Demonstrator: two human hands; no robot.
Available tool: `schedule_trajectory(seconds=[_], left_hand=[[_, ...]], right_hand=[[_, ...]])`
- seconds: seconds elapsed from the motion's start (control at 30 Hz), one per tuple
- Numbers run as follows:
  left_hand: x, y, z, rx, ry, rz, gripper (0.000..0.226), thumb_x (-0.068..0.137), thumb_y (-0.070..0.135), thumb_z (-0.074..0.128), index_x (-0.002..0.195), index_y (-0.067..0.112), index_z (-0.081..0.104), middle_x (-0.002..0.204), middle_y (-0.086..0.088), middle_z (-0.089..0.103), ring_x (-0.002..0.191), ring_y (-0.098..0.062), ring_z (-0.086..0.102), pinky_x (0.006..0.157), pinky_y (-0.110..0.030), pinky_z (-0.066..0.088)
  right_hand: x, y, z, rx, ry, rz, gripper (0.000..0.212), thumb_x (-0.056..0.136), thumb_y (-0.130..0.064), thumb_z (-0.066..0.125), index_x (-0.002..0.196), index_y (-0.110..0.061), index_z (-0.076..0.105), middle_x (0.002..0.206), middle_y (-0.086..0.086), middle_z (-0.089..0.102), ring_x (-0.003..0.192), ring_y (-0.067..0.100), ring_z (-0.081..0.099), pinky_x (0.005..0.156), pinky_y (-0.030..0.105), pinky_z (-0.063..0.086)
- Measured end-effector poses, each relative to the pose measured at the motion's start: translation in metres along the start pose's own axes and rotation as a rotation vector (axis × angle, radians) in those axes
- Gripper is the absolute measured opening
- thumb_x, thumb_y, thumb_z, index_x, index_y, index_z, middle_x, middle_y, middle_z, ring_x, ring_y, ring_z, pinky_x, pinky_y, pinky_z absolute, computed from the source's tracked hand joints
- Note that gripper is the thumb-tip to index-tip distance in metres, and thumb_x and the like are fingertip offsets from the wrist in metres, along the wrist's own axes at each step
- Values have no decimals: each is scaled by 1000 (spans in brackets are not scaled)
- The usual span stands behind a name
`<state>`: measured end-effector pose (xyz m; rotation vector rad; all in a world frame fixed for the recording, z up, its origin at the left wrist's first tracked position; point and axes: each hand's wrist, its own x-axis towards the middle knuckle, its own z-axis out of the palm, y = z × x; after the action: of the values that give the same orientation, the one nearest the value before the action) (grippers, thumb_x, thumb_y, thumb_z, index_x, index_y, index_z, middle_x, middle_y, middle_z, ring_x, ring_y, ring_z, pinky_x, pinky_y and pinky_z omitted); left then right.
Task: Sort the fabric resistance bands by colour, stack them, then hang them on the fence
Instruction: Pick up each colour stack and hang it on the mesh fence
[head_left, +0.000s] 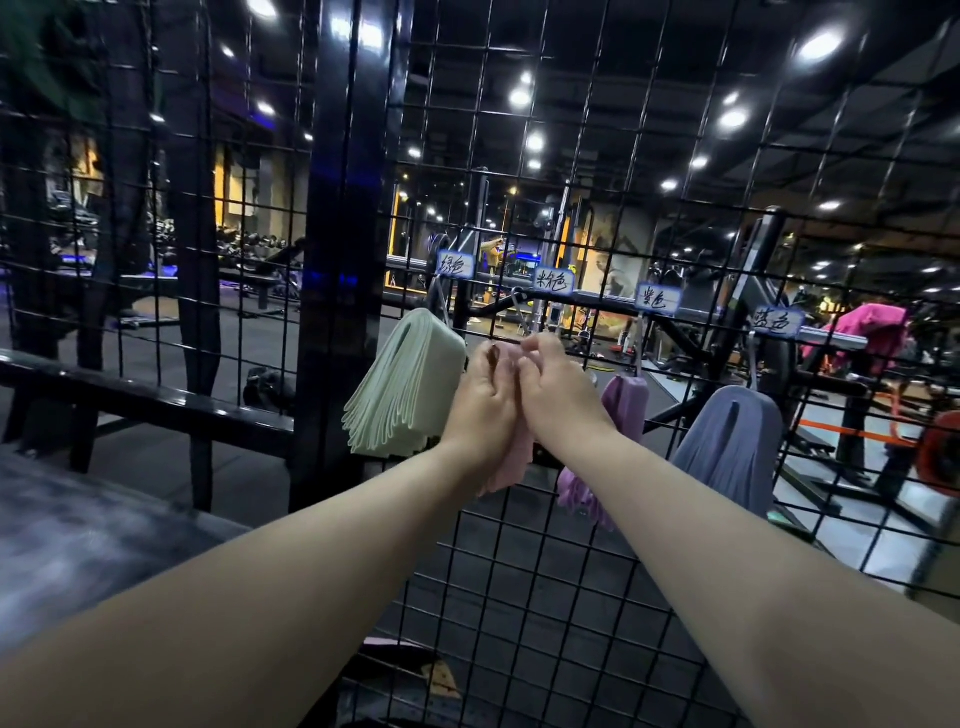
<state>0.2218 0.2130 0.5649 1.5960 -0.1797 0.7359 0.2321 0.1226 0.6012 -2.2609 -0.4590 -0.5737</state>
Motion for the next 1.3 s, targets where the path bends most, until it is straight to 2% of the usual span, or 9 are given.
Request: schedule_trajectory(seconds=[0.07, 0.13, 0.23, 0.5, 0.7, 0.87, 1.0, 1.13, 1.3], left_hand=[[-1, 0, 1, 36, 3, -1, 31, 105, 29, 43, 132, 15, 46, 116, 8, 57, 108, -9, 56, 87, -17, 45], [0, -3, 1, 93, 2, 2, 14, 104, 20, 45, 115, 16, 50, 99, 7, 61, 92, -8, 60, 66, -3, 41], [0, -4, 1, 118, 4, -27, 8, 103, 21, 45, 111, 17, 43, 94, 8, 56, 81, 1, 53, 58, -6, 41], [-6, -3, -1, 193, -103, -109, 16, 98, 22, 47, 111, 19, 39, 96, 1, 60, 91, -22, 61, 88, -47, 52], [-5, -1, -1, 261, -89, -67, 24, 98, 34, 47, 116, 20, 43, 100, -2, 65, 90, -21, 64, 86, -46, 53], [5, 2, -1, 243, -31, -80, 32, 100, 44, 47, 108, 14, 47, 100, -6, 64, 93, -25, 63, 85, -42, 53], [11, 6, 6, 188, -5, -70, 30, 99, 41, 50, 108, 12, 46, 102, -5, 62, 96, -23, 62, 86, -38, 51], [12, 6, 10, 161, 14, -17, 7, 101, 32, 51, 95, 28, 48, 93, 6, 63, 87, -10, 62, 83, -35, 51], [16, 4, 9, 267, 13, 14, 9, 100, 29, 50, 91, 30, 48, 97, 3, 66, 90, -19, 63, 84, -39, 50]], right_hand=[[-2, 2, 0, 22, 2, -6, 27, 103, -26, 41, 129, -27, 49, 127, 10, 58, 106, 24, 55, 87, 30, 39], [-4, 3, -1, 43, 16, -9, 27, 104, -24, 41, 129, -28, 48, 125, 10, 56, 99, 20, 50, 85, 30, 37], [-7, 6, -1, 78, 3, 40, 26, 103, -24, 42, 129, -26, 42, 124, 9, 57, 98, 21, 51, 83, 32, 38], [-16, 10, 3, 111, -25, 83, 29, 103, -22, 43, 130, -21, 35, 108, 2, 55, 94, 21, 53, 79, 30, 38], [-15, 9, 1, 111, -7, 112, 13, 104, -29, 39, 116, -22, 40, 107, 3, 57, 87, 18, 54, 74, 31, 39], [-2, 4, -2, 30, 21, 159, 29, 103, -37, 37, 118, -15, 49, 118, 12, 56, 101, 29, 55, 81, 34, 42], [2, 1, -5, 43, 19, 195, 31, 104, -35, 33, 116, -10, 49, 114, 12, 58, 98, 29, 54, 78, 31, 37], [1, 4, -5, 84, 4, 173, 17, 104, -32, 34, 111, -21, 45, 108, 6, 59, 95, 24, 57, 76, 33, 42], [-3, 4, -1, 95, 9, 138, 23, 103, -29, 36, 119, -21, 51, 110, 6, 61, 98, 24, 57, 79, 33, 42]])
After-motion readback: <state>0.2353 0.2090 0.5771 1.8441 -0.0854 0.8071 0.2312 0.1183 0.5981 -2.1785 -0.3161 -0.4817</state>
